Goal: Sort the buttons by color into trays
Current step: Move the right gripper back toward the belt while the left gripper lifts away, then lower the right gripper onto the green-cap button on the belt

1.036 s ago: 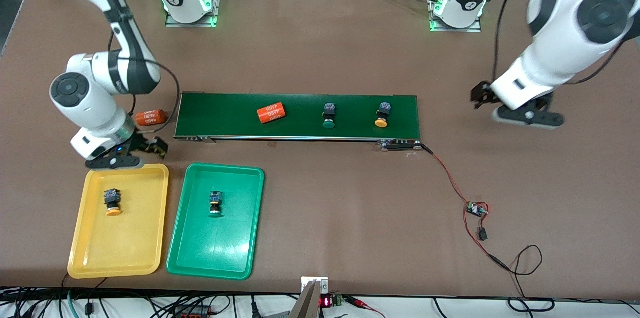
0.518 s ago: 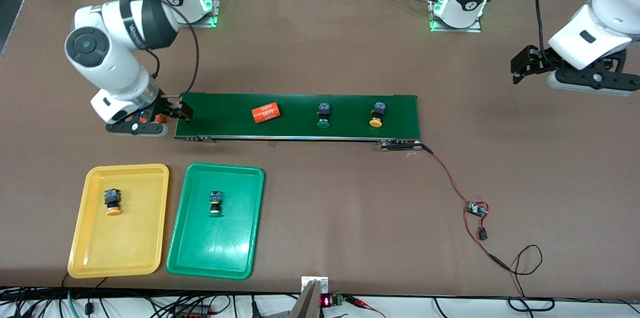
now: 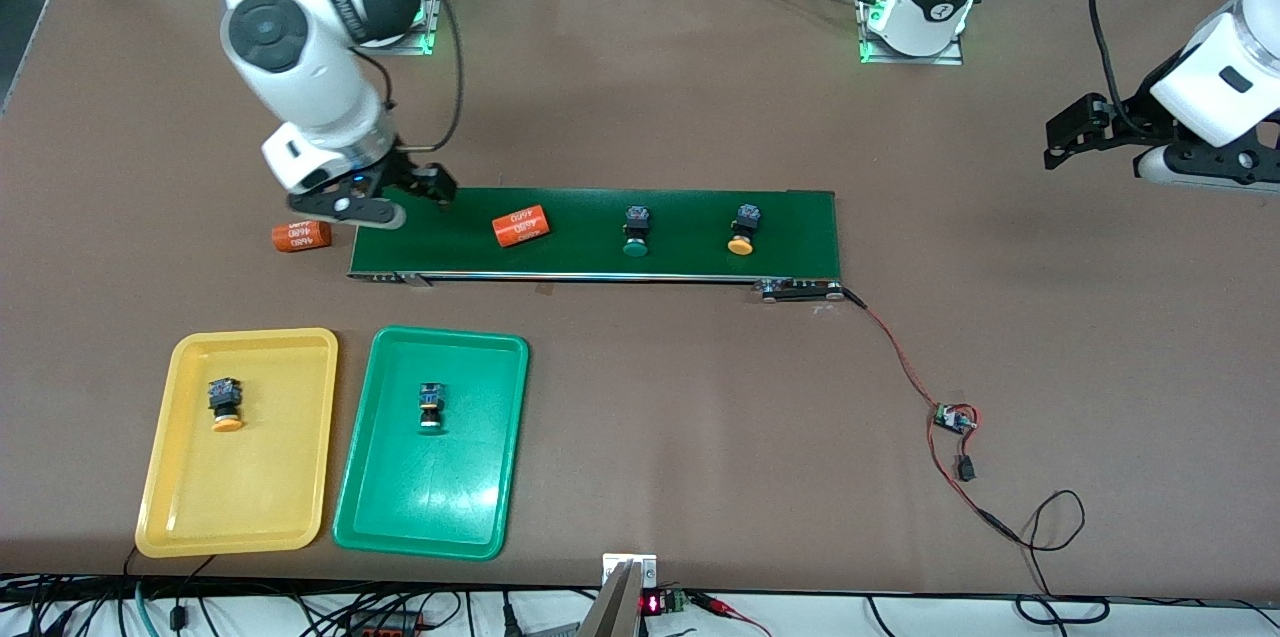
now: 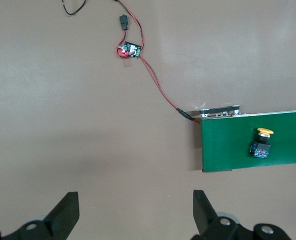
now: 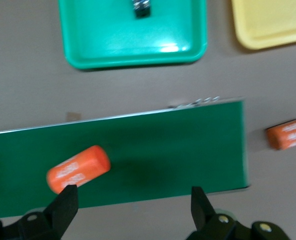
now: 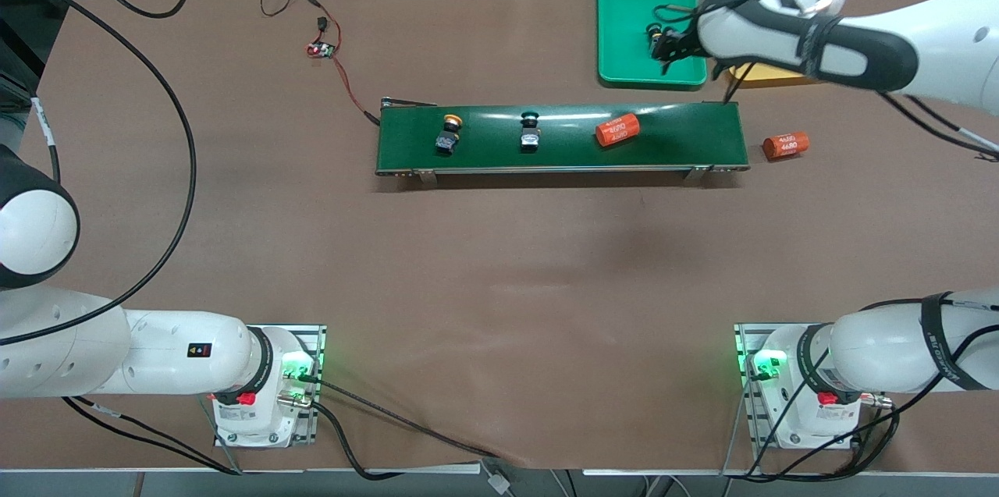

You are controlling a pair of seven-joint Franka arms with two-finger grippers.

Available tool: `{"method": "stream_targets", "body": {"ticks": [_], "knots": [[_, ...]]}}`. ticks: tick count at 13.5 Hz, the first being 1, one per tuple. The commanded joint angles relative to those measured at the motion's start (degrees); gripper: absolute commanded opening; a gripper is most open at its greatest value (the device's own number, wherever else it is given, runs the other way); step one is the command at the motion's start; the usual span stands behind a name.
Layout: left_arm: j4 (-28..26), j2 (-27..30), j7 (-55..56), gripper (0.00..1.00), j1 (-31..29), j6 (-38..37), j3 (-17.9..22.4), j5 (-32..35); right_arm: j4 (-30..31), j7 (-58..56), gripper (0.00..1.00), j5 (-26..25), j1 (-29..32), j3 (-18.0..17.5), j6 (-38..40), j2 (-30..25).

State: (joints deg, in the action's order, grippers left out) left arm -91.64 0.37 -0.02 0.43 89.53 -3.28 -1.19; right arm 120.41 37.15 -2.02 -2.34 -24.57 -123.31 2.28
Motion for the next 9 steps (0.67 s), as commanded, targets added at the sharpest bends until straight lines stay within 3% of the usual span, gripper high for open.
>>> {"method": "stream_targets", "body": {"ticks": [1, 5, 7, 9], "knots": [[1.38, 0.51, 2.82, 1.0, 2.03, -2.52, 0.99, -0.39, 3.51, 6.6, 1.0, 0.96, -0.9, -2.24, -4.47, -1.49], [1.82, 0.33, 2.65, 1.0, 2.3, -2.61, 1.0, -0.3, 4.04, 11.09, 1.0, -0.18, -5.12, -2.5, -7.29, -0.44], [2.43, 0.16, 2.65, 1.0, 2.47, -2.52, 0.99, -0.3, 3.95, 14.77, 1.0, -5.69, -6.27, -2.77, -7.47, 1.14], [3.05, -0.19, 2.74, 1.0, 2.3, -2.61, 0.99, -0.39, 3.69, 19.44, 1.0, -8.09, -7.94, -2.86, -8.26, 2.81]]}}
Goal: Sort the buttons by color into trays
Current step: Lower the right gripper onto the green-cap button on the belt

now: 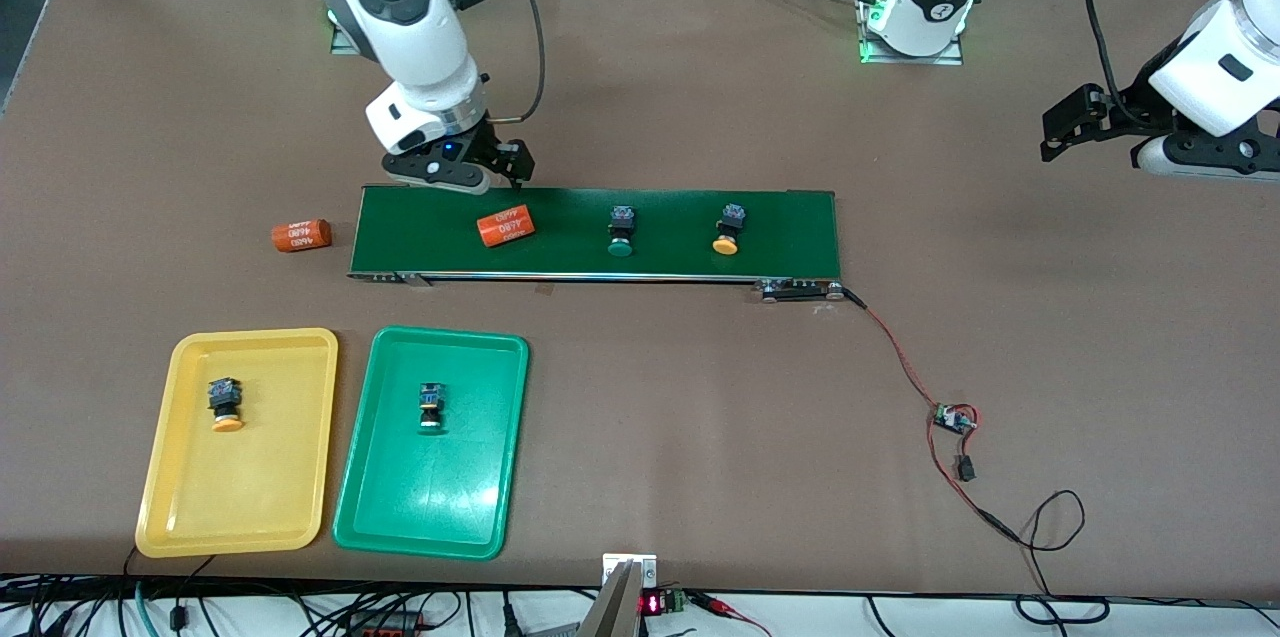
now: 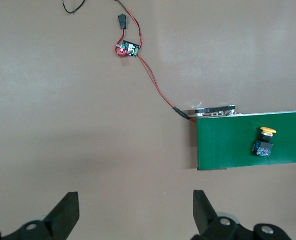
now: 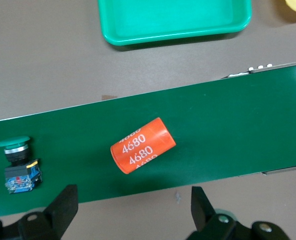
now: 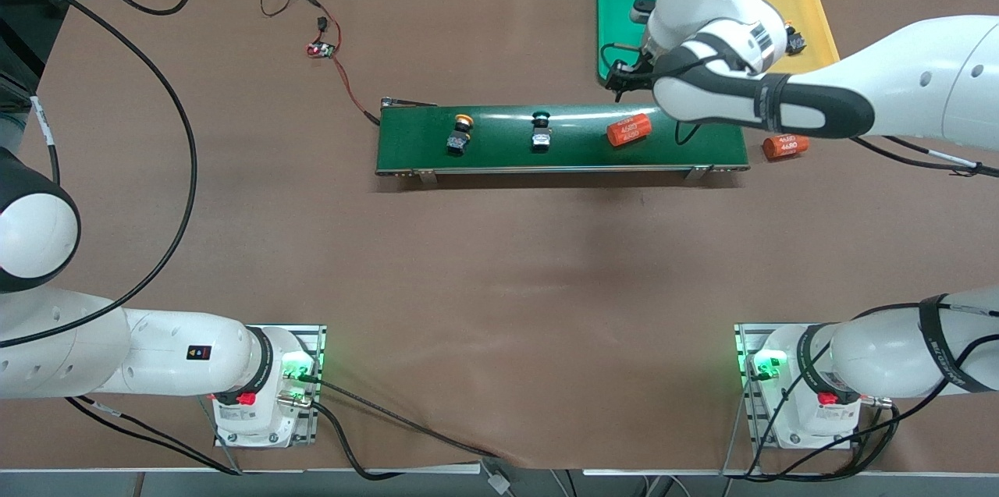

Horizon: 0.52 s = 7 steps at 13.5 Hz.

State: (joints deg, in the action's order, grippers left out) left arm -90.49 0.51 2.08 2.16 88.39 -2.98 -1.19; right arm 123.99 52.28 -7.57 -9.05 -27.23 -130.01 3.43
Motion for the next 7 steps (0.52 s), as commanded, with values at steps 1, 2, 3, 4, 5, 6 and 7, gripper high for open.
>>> {"method": "stream_targets", "body": {"ticks": [1, 2, 3, 4, 5, 6, 7], "knots": [[1.9, -0.42, 0.47, 1.0, 0.3, -1.46, 0.69, -0.48, 0.11, 5.71, 1.0, -2.63, -1.58, -0.8, -2.52, 2.36], [1.9, -0.42, 0.3, 1.0, 0.21, -1.46, 0.69, -0.48, 0.03, 6.77, 1.0, -3.33, -1.67, -1.07, -3.22, 3.06], [1.9, -0.51, 0.3, 1.0, 0.21, -1.46, 0.69, -0.48, 0.02, 8.0, 1.0, -4.38, -1.58, -1.25, -4.27, 3.77], [1.9, -0.51, 0.56, 1.0, 0.3, -1.46, 0.69, -0.48, 0.02, 8.79, 1.0, -4.82, -1.67, -1.25, -4.8, 4.3], [1.98, -0.51, 0.73, 1.0, 0.47, -1.38, 0.69, -0.56, -0.15, 10.54, 1.0, -5.17, -2.02, -1.34, -5.94, 5.34], [1.9, -0.51, 0.82, 1.0, 0.56, -1.46, 0.61, -0.74, -0.15, 12.3, 1.0, -6.22, -2.63, -1.34, -7.0, 6.05], [1.98, -0.59, 0.82, 1.0, 0.65, -1.38, 0.61, -0.65, -0.15, 13.71, 1.0, -7.63, -2.73, -1.34, -7.36, 7.02]]}}
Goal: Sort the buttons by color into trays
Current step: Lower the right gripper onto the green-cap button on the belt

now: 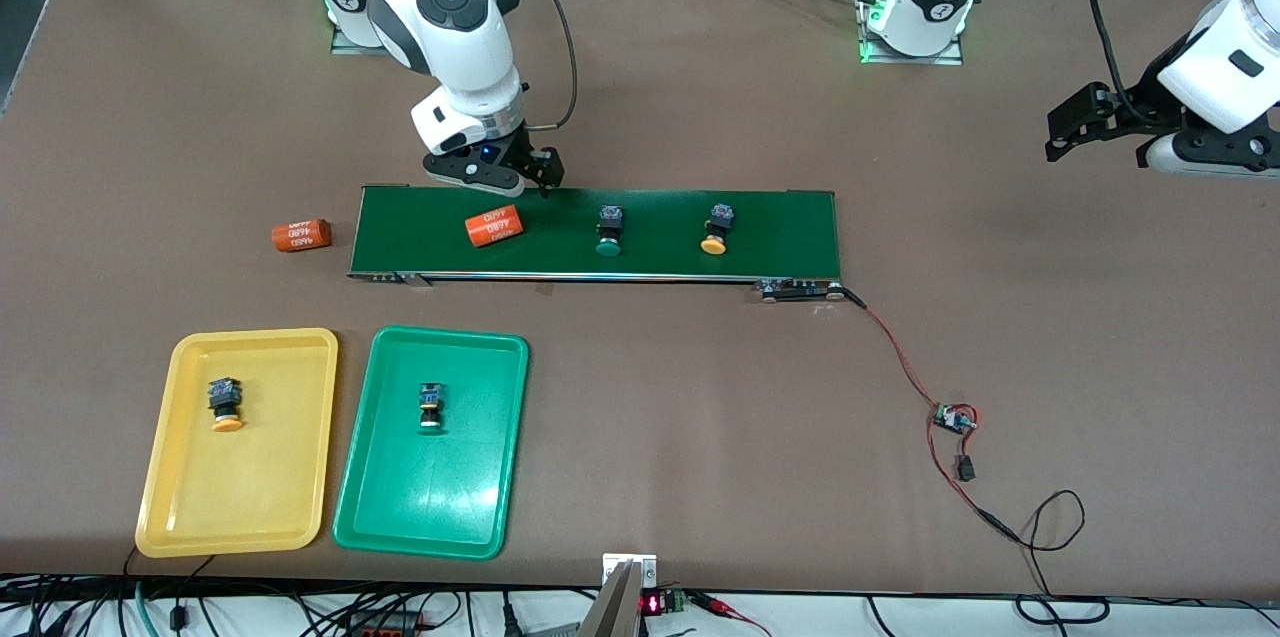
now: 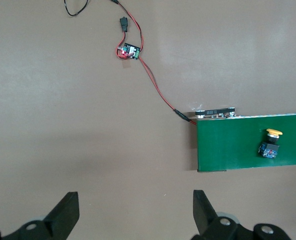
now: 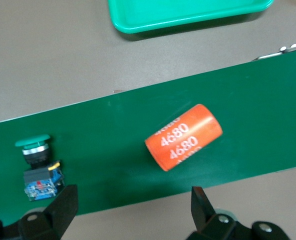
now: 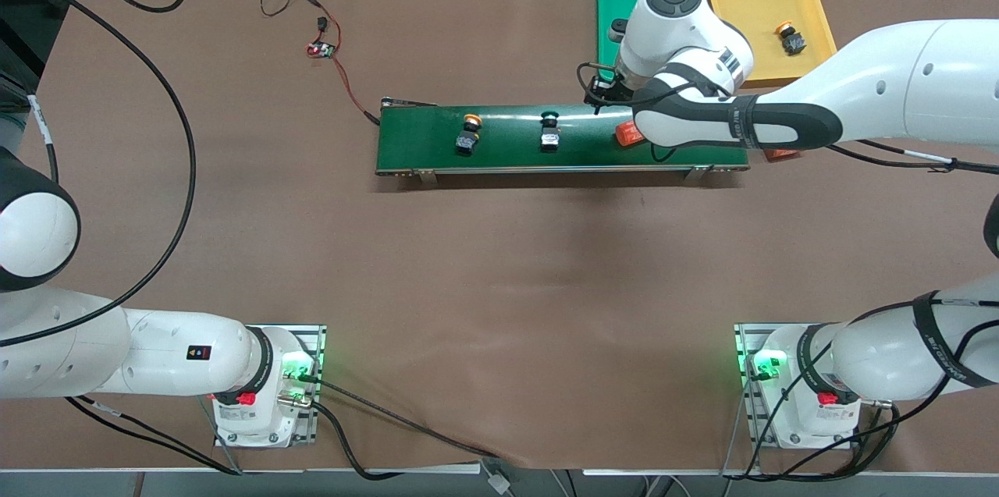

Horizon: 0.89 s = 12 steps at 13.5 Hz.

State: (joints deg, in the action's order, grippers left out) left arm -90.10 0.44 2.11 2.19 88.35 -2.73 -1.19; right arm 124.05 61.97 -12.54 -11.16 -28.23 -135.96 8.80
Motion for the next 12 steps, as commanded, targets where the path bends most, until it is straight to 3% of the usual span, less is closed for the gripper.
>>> {"method": "stream_targets", "body": {"ticks": [1, 12], "knots": [[1.6, -0.52, 0.79, 1.0, 0.71, -1.34, 0.36, -0.74, -0.47, 5.34, 1.0, -3.8, -0.71, -0.34, -1.5, 2.18], [1.68, -0.87, 0.71, 1.0, 0.72, -1.34, 0.27, -1.09, -4.51, 6.59, 1.0, -5.21, -1.68, -0.34, -1.15, 6.39]]}}
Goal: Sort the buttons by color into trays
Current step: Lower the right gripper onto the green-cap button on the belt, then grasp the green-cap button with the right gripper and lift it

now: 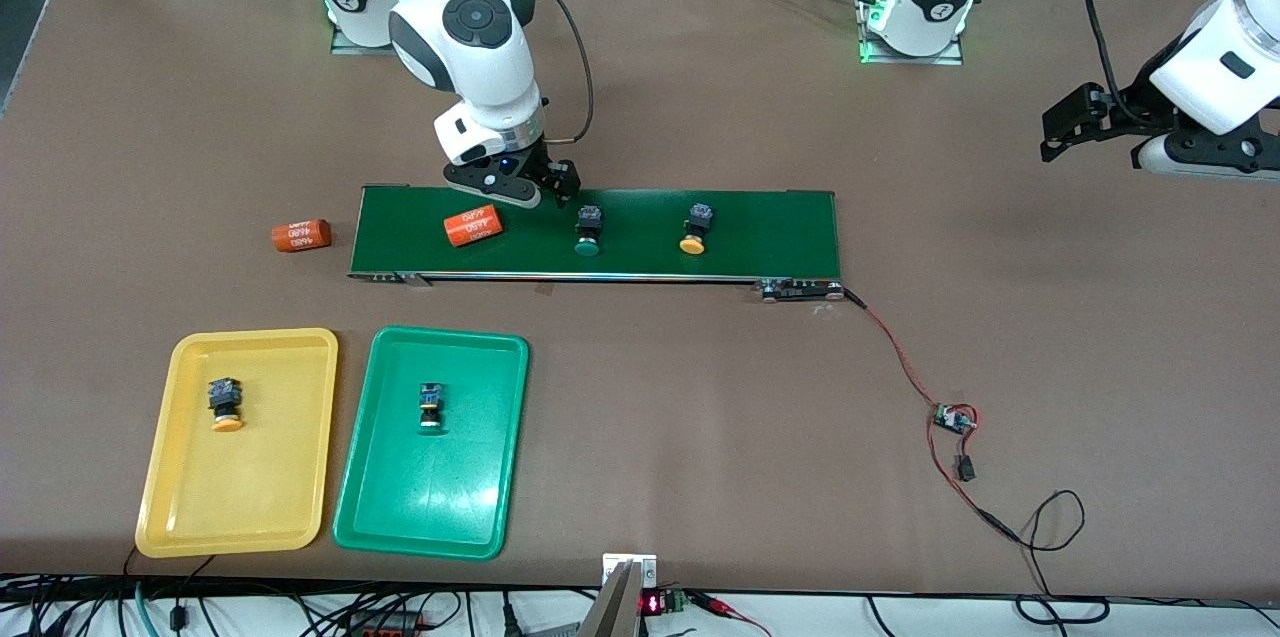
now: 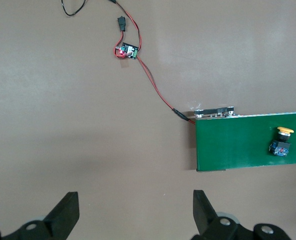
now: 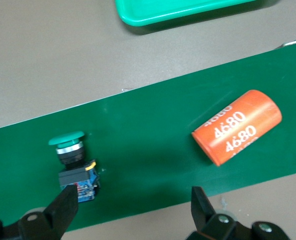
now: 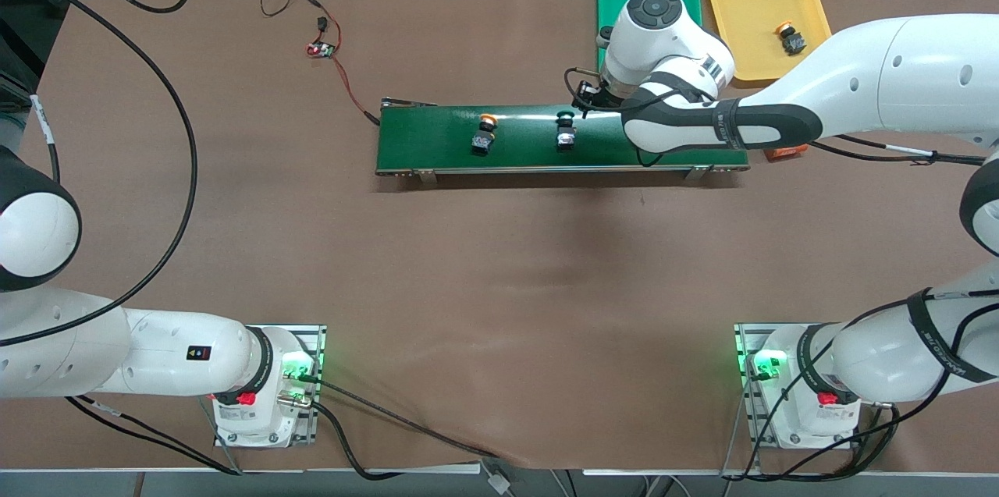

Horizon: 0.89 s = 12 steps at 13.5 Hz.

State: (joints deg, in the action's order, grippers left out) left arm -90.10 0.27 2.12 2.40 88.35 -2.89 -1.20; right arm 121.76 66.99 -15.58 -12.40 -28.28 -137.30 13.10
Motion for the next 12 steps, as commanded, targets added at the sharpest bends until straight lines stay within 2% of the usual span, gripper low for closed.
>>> {"method": "stream_targets", "body": {"ticks": [1, 3, 12], "knots": [[1.68, -0.71, 0.69, 1.0, 0.5, -1.25, 0.42, -1.09, -2.75, 1.47, 1.0, -3.3, -0.61, -0.28, 0.19, 2.97], [1.68, -0.71, 0.69, 1.0, 0.41, -1.25, 0.42, -1.09, -2.85, -2.02, 1.0, -6.03, -1.4, -0.28, -0.07, 3.94], [1.68, -0.71, 0.78, 1.0, 0.41, -1.34, 0.42, -1.18, -2.93, -3.27, 1.0, -6.39, -1.57, -0.19, -3.05, 8.34]]}}
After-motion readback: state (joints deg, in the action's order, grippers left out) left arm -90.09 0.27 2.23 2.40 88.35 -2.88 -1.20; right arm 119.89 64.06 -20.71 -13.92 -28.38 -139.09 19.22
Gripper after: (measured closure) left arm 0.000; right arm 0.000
